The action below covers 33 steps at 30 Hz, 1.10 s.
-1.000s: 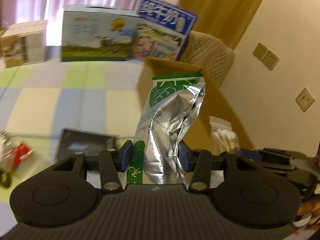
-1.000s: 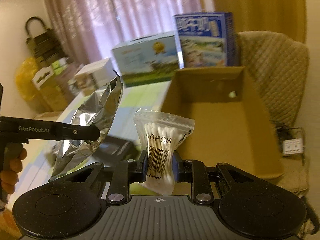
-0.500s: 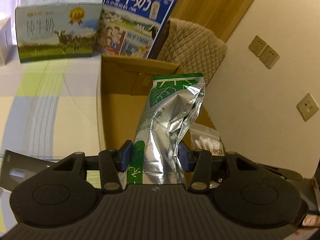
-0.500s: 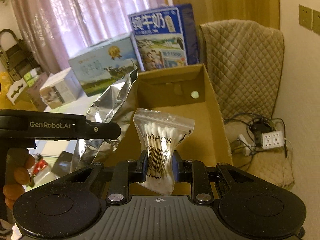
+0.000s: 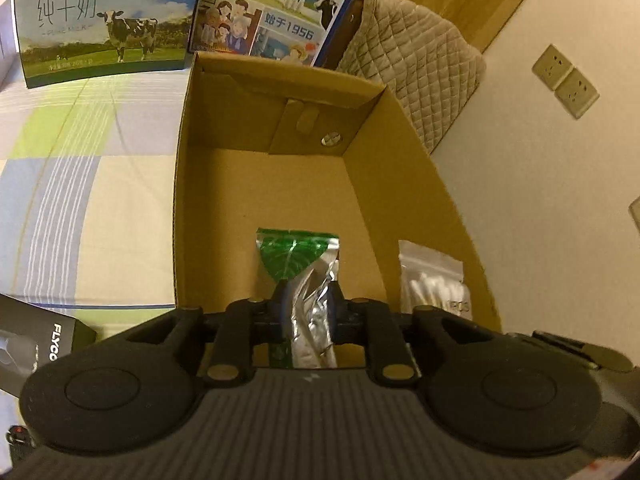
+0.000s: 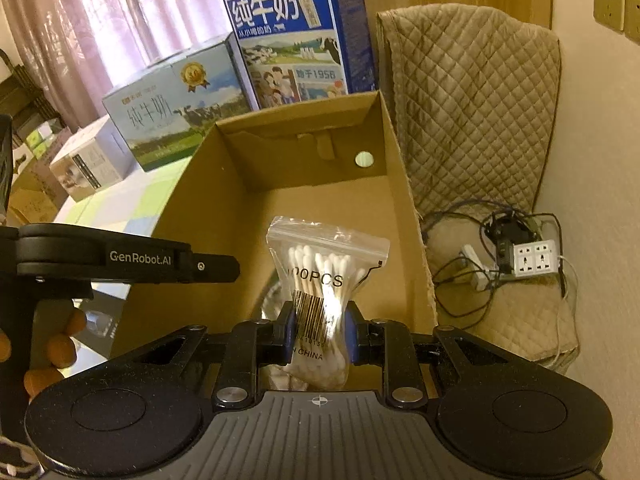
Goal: Organize objects
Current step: 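Carry both bags into the cardboard box and open both tools to release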
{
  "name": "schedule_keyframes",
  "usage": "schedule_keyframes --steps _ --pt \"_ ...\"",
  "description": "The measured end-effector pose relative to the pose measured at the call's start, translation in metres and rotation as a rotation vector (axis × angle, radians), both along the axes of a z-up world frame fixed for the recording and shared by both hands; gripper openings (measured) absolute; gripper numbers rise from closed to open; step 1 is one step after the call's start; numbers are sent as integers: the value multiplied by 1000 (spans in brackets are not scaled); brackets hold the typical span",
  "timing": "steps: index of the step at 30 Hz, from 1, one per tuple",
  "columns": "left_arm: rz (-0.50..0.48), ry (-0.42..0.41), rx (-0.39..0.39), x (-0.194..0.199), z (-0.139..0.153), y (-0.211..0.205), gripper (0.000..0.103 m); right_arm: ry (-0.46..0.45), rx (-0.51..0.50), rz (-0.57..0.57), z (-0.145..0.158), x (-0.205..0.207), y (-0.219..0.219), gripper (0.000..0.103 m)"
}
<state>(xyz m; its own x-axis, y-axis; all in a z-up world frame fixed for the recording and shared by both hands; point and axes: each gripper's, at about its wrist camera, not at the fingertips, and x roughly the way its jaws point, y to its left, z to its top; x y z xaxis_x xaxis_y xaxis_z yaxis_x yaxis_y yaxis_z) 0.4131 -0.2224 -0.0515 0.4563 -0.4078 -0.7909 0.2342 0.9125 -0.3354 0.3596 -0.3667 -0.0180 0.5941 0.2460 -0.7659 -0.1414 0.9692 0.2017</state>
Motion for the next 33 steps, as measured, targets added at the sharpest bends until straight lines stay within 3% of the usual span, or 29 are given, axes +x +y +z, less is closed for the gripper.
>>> schedule_keyframes --steps 5,9,10,12,15,17,23,33 --pt "-42 -15 37 -4 -1 -3 26 15 -14 2 -5 2 1 21" --pt "-60 -38 51 -9 3 -3 43 -2 -39 -5 -6 5 3 23" --pt "-63 -47 54 -10 5 -3 46 -9 -54 -9 -6 5 4 26" --pt "-64 -71 58 -14 10 0 53 -35 -82 -18 -5 4 4 44" --pt "-71 -98 60 -19 17 5 63 -66 -71 -16 -3 1 2 53" --pt "-69 -114 61 -22 21 9 65 -70 -60 -15 0 -1 1 54" --pt "-71 -161 80 -35 33 22 82 -70 -36 -10 5 -10 1 56" --pt "-48 -271 140 -67 48 52 91 -79 -18 -15 11 -28 11 58"
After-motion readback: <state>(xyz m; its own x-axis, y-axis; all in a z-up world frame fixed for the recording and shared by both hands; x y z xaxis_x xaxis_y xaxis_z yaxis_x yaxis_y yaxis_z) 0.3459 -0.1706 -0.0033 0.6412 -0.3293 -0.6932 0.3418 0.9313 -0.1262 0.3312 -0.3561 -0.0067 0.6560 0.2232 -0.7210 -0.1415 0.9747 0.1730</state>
